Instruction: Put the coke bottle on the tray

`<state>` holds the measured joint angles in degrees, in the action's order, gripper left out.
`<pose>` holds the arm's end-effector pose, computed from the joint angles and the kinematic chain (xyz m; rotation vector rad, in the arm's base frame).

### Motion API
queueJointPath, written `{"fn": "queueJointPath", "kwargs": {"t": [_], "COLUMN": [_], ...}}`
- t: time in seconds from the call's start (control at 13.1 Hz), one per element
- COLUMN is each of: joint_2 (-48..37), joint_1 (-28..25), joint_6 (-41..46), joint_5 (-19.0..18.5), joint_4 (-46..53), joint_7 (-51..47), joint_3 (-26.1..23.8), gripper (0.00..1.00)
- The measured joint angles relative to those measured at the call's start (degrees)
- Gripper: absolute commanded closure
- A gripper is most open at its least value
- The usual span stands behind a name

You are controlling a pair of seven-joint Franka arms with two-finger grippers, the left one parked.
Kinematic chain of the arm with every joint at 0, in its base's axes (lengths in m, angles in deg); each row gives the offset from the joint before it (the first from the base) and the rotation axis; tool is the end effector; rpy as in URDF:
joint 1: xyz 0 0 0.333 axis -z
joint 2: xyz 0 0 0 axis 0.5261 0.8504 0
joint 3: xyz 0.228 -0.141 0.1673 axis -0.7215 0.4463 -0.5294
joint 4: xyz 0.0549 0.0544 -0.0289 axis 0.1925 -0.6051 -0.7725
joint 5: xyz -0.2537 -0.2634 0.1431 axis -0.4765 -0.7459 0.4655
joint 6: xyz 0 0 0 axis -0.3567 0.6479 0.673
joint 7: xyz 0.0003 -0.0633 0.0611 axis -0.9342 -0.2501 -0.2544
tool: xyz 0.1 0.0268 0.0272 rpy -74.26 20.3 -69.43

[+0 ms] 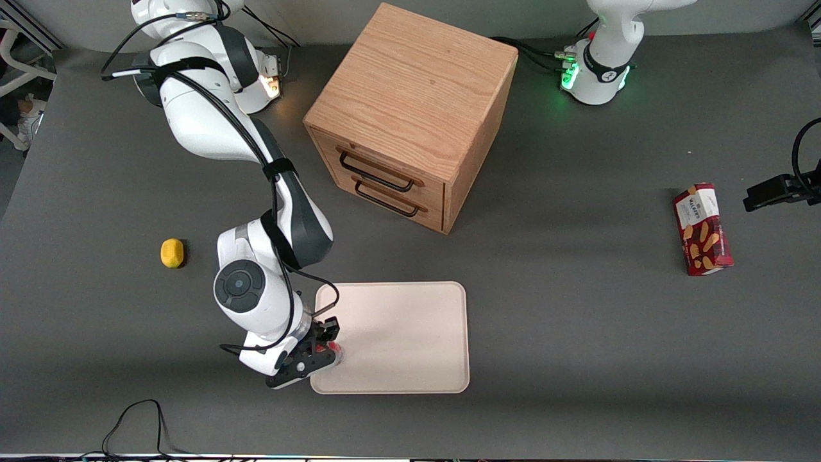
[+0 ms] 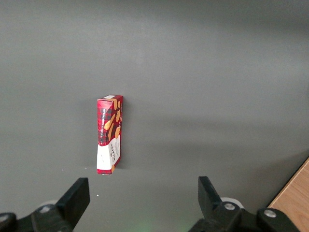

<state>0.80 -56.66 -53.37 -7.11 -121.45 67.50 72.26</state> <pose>0.7512 0.2993 0.3232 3.0771 0.5749 0.2456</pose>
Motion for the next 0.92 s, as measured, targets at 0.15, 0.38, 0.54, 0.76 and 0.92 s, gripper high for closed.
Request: {"fn": "queueJointPath", "kwargs": {"t": [0.15,0.38,0.54,0.76,0.92], "joint_2": [0.13,0.00,-1.06,-6.92,-13.94], "joint_1": [0.00,0.02,0.03,0.42,1.47], "joint_6": [-0.45,-1.05,-0.57,7.34,13.89], "joint_5": [0.02,0.02,0.02,0.02,0.00], "joint_4": [-0.03,0.06,0.25,-0.08,-2.31], "joint_7": [0.00,-0.01,-0.02,-0.03,-0.03], "joint_3": [0.00,0.00,0.00,0.10,0.23], "gripper": [0.00,0.00,0.00,0.00,0.00]}}
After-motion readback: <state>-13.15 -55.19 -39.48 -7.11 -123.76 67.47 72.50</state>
